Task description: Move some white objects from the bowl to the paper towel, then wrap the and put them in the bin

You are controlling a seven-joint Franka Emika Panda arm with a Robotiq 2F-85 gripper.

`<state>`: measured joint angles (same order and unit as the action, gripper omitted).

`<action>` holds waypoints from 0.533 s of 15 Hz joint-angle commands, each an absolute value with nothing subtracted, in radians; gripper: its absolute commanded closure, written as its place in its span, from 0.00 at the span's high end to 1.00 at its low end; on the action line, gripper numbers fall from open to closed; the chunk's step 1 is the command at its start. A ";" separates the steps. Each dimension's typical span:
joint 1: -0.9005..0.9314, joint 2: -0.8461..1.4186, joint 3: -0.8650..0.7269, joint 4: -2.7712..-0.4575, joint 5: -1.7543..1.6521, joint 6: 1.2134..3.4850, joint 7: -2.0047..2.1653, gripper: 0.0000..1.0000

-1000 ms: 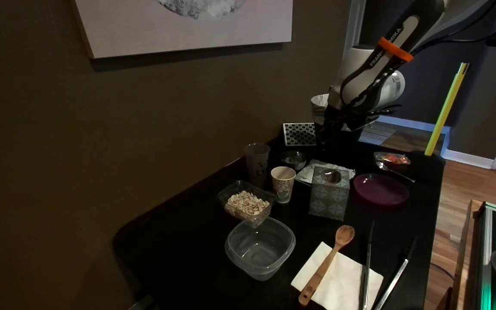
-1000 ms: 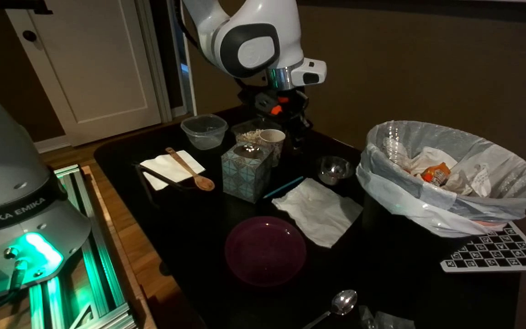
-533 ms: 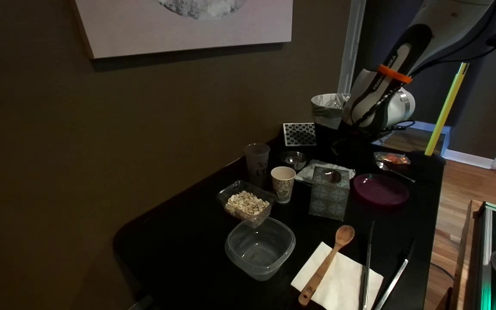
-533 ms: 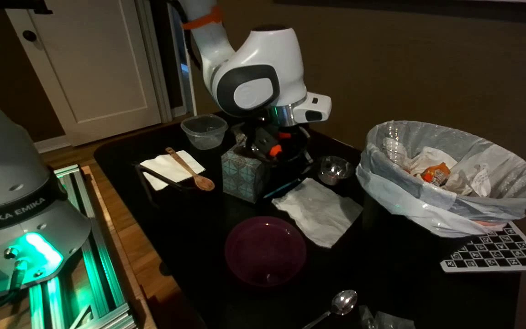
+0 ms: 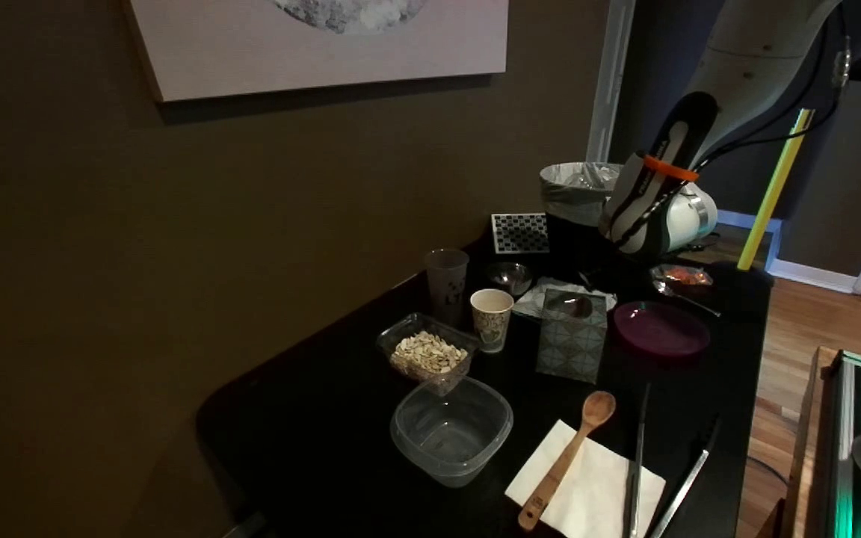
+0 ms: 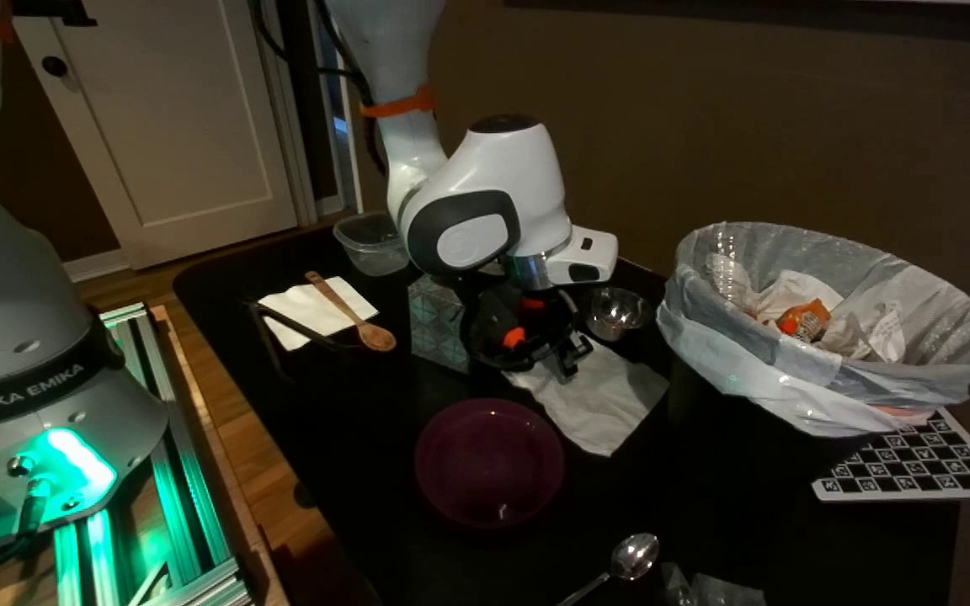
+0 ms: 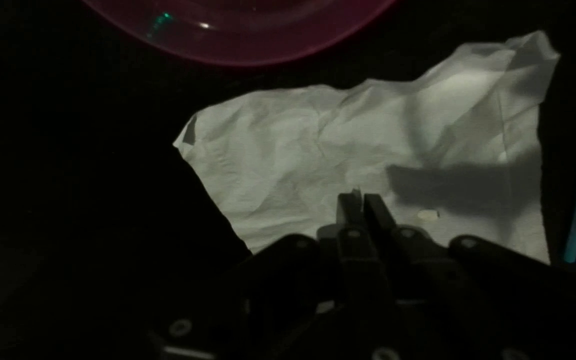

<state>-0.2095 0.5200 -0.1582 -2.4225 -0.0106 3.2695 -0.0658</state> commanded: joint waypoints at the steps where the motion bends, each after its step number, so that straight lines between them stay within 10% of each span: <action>1: -0.215 0.616 -0.159 -2.351 0.002 3.329 -0.042 0.02; 5: -0.218 0.674 -0.146 -2.299 0.022 3.360 -0.011 0.02; 6: -0.213 0.685 -0.149 -2.290 0.028 3.365 -0.005 0.31; 8: -0.211 0.697 -0.148 -2.275 0.036 3.359 0.005 0.37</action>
<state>-0.2111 0.6512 -0.1549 -2.3122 0.0158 3.3356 -0.0203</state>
